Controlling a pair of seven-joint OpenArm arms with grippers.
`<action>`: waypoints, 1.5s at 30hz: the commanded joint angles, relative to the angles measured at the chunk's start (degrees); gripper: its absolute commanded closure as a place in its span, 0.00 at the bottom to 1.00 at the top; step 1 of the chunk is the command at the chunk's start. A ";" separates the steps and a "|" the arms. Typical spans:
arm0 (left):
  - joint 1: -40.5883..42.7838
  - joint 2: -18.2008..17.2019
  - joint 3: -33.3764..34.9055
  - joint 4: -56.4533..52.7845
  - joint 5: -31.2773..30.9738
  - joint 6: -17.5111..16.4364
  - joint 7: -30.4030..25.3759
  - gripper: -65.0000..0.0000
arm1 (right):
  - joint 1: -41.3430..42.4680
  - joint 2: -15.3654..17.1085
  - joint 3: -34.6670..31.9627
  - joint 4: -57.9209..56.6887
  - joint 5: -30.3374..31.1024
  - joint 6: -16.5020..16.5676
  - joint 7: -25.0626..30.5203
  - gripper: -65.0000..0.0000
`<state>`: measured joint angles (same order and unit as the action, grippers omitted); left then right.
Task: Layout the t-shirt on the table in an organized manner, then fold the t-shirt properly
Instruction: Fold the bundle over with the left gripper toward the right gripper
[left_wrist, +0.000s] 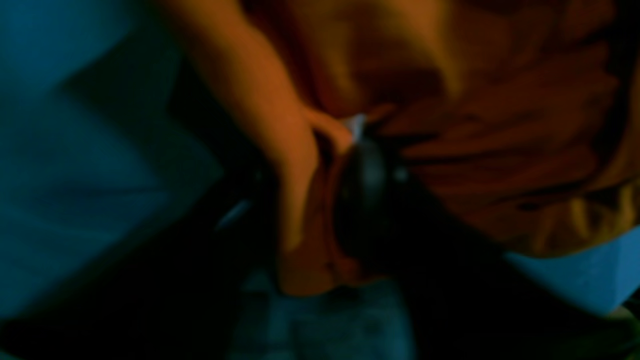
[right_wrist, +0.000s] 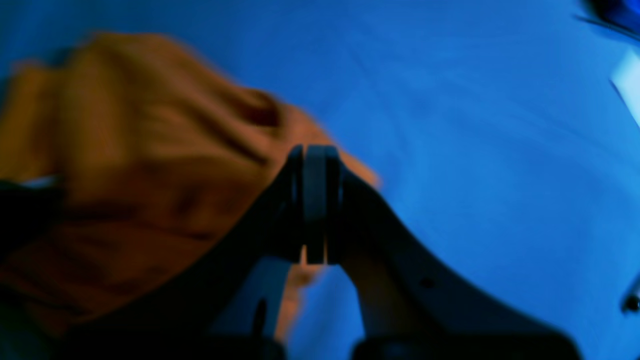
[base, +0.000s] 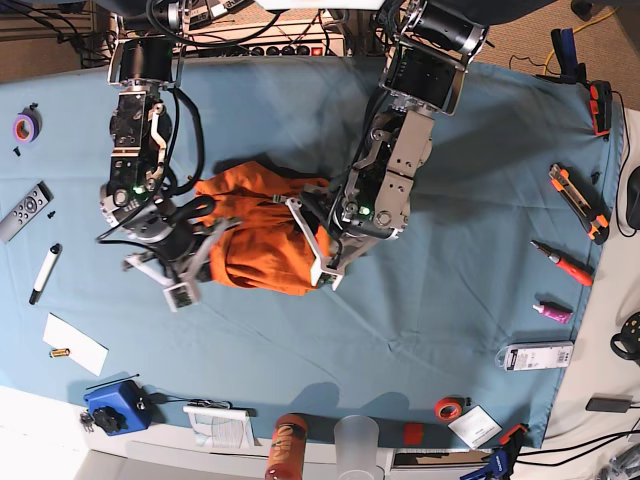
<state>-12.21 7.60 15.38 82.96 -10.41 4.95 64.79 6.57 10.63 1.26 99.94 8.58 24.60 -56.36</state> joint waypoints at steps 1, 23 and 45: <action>-0.37 1.40 0.20 0.09 0.48 0.00 2.69 0.86 | 1.62 0.57 0.72 0.09 -0.15 -0.11 1.97 1.00; -7.23 1.40 0.20 1.38 0.52 -11.58 -0.17 1.00 | 13.60 0.83 1.33 -27.19 1.97 3.50 -11.13 1.00; -25.16 1.40 0.37 -15.54 -12.02 -29.40 -5.03 1.00 | -9.44 0.76 1.33 -1.95 8.98 4.07 -14.56 1.00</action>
<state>-35.42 7.57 15.77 66.67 -21.32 -24.29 61.12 -2.63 11.27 2.68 97.91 17.06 28.32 -68.60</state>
